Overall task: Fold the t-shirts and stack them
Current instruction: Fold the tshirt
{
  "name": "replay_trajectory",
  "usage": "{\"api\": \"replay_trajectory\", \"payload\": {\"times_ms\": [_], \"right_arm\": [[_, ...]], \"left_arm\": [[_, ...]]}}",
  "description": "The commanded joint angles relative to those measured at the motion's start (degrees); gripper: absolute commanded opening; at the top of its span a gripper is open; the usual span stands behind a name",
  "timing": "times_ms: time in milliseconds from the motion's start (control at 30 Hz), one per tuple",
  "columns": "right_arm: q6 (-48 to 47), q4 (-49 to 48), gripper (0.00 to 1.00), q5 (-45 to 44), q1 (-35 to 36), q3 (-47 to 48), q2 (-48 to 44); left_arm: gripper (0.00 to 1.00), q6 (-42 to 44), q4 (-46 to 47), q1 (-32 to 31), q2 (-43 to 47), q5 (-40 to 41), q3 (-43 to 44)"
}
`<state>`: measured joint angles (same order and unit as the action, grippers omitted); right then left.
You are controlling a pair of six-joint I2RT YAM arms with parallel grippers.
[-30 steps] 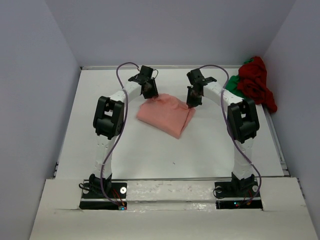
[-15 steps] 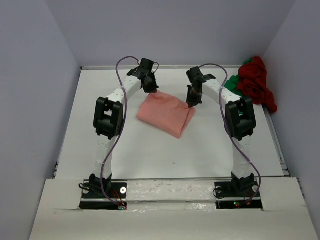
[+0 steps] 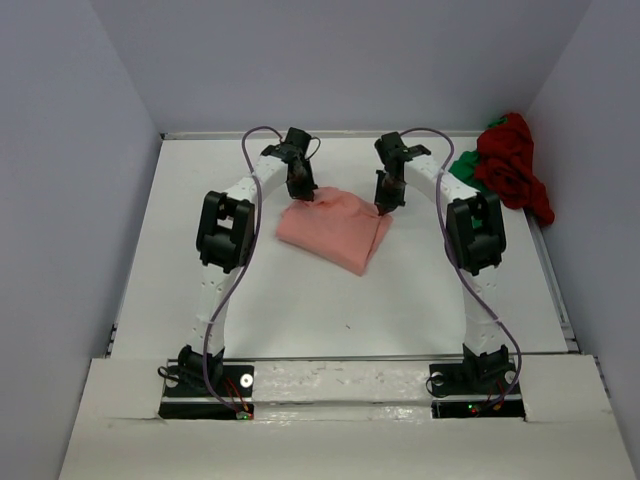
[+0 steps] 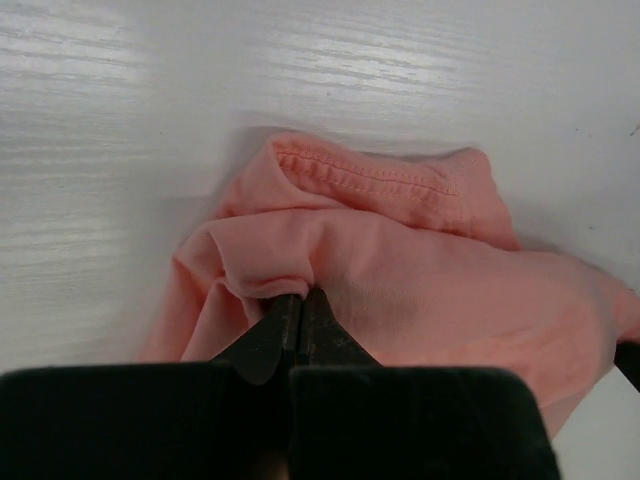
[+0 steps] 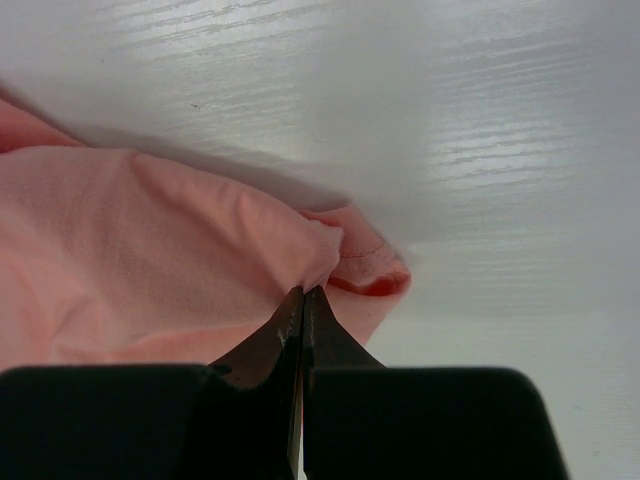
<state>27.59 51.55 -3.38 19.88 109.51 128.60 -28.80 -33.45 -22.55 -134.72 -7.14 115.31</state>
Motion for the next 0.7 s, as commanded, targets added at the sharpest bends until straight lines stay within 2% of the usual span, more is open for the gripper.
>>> {"api": "replay_trajectory", "payload": {"times_ms": [0, 300, 567, 667], "right_arm": [[-0.9, 1.6, 0.0, 0.2, -1.0, 4.0, 1.7], [-1.1, 3.8, 0.0, 2.4, -2.0, 14.2, 8.4], [-1.3, 2.5, 0.0, 6.4, -2.0, 17.0, 11.8], [-1.4, 2.3, 0.0, 7.5, -2.0, 17.8, 12.6]], "left_arm": [[0.0, 1.7, -4.0, -0.4, -1.3, -1.0, 3.8], [0.0, 1.5, -10.0, -0.4, 1.7, 3.4, -0.1], [0.0, -0.8, -6.8, -0.4, 8.6, 2.7, -13.9], [0.0, -1.5, -5.3, -0.4, 9.8, 2.1, -16.4]]}}
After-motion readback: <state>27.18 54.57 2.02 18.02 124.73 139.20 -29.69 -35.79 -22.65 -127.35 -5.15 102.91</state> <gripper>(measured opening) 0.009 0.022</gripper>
